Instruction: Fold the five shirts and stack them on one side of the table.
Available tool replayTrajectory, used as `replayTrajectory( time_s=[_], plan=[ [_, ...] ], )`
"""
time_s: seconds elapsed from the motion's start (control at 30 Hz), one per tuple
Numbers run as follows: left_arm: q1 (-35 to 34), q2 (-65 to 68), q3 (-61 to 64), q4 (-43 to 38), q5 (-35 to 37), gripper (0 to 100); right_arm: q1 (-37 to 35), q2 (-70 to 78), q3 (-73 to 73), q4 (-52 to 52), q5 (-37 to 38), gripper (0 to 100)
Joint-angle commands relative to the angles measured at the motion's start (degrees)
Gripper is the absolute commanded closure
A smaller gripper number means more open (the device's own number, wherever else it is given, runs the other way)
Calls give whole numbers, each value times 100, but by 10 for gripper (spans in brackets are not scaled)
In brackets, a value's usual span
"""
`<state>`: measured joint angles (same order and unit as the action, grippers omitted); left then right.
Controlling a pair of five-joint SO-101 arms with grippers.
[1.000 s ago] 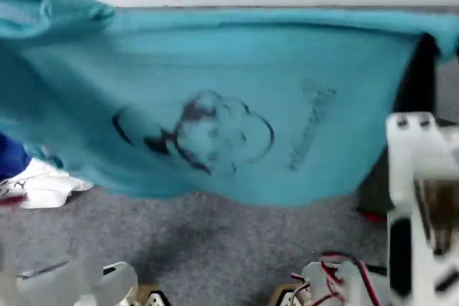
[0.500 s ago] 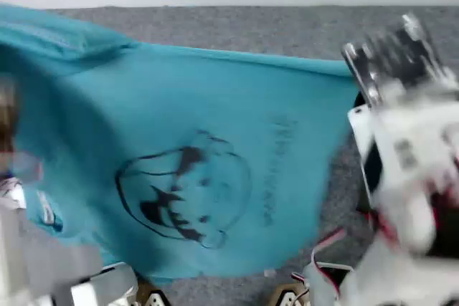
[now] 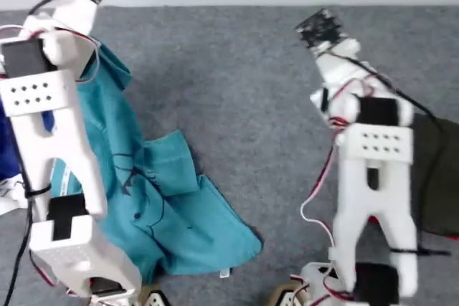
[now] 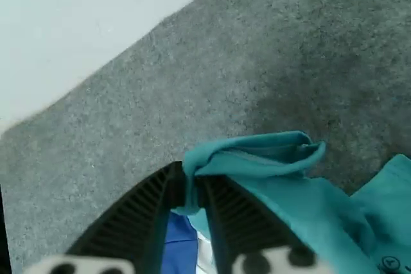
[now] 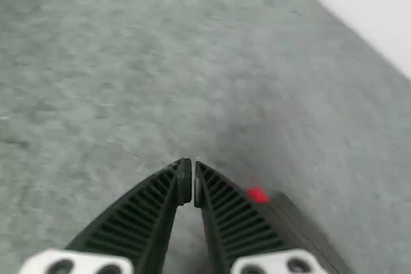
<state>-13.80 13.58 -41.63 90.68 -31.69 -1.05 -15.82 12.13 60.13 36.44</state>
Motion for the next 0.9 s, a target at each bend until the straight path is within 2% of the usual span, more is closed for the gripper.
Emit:
replayTrajectory(
  time_s=[0.0,0.17,0.3,0.5,0.7,0.87],
  plan=[
    [-79,-44,-40,185,-70,985,-585,338,-88,-154,-255,988],
    [-536,-44,-48,976,-53,985,-1490,1262,-571,-127,-791,987],
    [-1284,-53,110,993,26,986,-2053,2229,-1319,-31,-1143,978],
    [-2154,-53,127,993,26,986,-2835,3679,-2848,505,-1714,848],
    [-2286,-44,127,993,26,986,-3530,5068,-4501,884,-2444,780],
    [-2268,0,127,993,35,986,-3934,6193,-5644,1059,-2541,761]
  ],
)
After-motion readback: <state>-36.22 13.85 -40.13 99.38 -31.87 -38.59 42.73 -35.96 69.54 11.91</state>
